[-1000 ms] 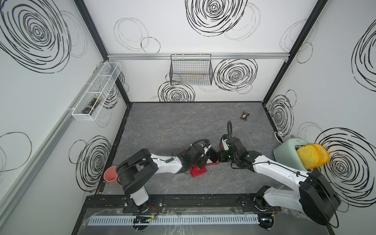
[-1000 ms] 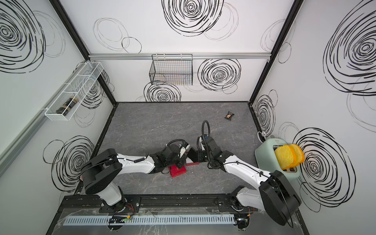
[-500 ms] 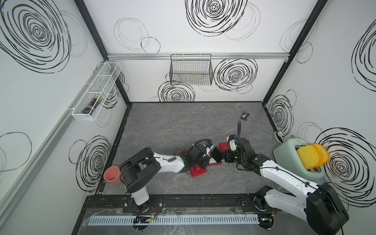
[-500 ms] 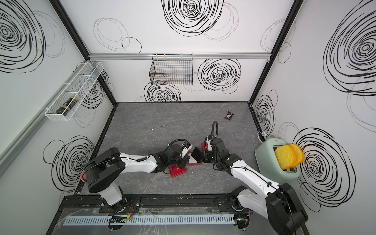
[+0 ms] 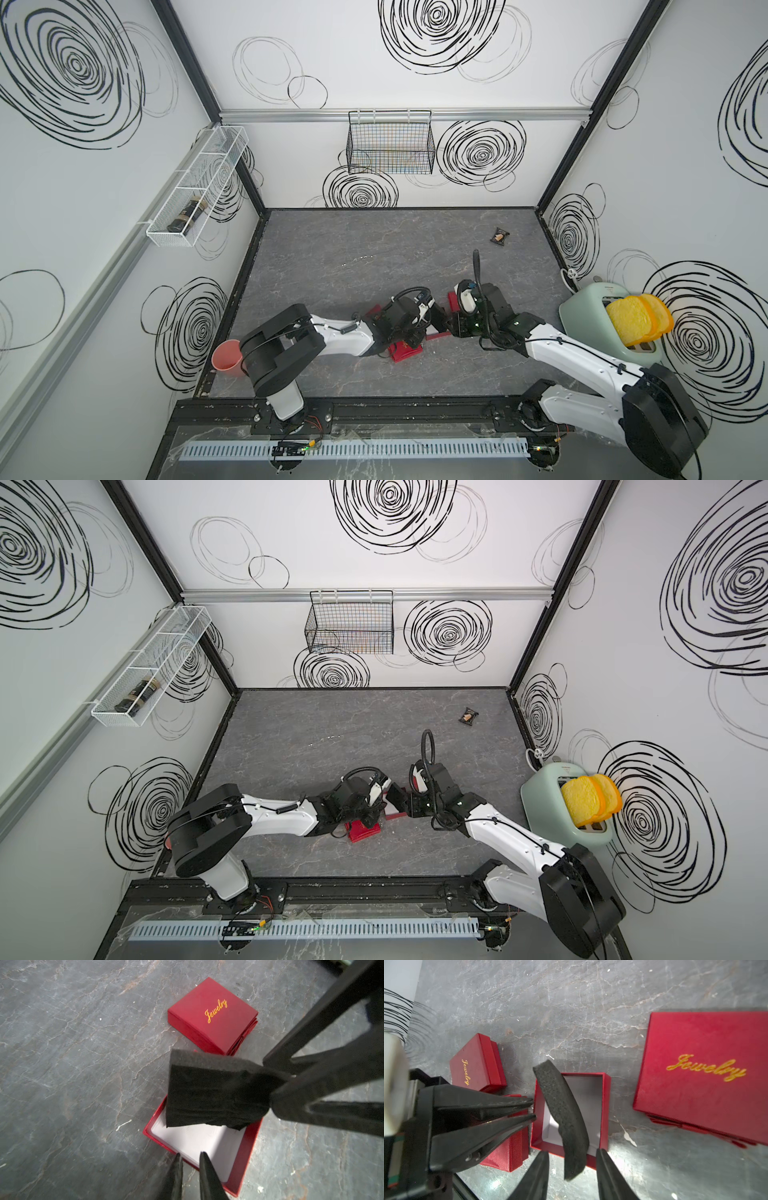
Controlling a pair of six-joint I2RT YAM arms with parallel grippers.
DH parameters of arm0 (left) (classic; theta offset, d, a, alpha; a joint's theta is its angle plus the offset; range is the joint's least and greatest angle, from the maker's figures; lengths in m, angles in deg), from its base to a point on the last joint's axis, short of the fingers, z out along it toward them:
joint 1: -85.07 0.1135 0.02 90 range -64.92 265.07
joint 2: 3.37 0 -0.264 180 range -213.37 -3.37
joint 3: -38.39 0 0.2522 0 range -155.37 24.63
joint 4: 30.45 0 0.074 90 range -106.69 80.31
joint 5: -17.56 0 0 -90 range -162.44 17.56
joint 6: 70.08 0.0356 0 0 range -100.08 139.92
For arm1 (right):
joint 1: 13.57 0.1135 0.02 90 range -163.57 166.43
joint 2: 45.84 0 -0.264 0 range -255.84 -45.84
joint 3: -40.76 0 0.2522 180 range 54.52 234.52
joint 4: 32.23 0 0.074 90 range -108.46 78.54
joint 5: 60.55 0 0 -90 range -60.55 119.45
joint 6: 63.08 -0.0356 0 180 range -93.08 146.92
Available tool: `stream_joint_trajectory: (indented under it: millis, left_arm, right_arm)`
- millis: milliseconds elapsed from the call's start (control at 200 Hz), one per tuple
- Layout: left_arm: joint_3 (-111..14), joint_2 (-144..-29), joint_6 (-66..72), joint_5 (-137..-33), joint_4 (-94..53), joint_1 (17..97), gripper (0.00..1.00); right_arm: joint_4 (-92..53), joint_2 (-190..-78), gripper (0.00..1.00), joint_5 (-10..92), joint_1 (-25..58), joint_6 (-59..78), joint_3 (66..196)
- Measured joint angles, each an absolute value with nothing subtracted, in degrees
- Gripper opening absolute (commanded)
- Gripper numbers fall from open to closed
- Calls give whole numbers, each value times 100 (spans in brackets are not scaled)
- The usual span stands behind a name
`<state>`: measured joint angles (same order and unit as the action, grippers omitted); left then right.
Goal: Take the necklace out of the lift-off lid jewelry box
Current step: Place the inner lining in the jewelry box.
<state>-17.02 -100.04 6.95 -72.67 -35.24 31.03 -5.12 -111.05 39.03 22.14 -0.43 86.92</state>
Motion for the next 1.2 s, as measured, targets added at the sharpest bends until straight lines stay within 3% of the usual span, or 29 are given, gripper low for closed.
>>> stream_joint_trajectory:
  millis: [590,645,785,911,1201]
  left_arm:
    - [-1632,-10004,636,-7304,-3672,3097,20]
    - [-1617,-10004,631,-7315,-3705,3097,20]
    - [-1575,-10004,599,-7370,-3790,3097,20]
    - [-1521,-10004,550,-7401,-3873,3097,20]
    - [-1359,-9822,356,-7501,-3959,3136,19]
  right_arm:
    - [-66,-12469,43,3728,2209,892,9888]
    - [-53,-12506,39,3781,2201,927,9888]
    - [-47,-12513,19,3885,2161,947,9885]
    - [-86,-12447,11,4089,2032,864,9815]
    - [-503,-11501,6,4585,1530,110,9083]
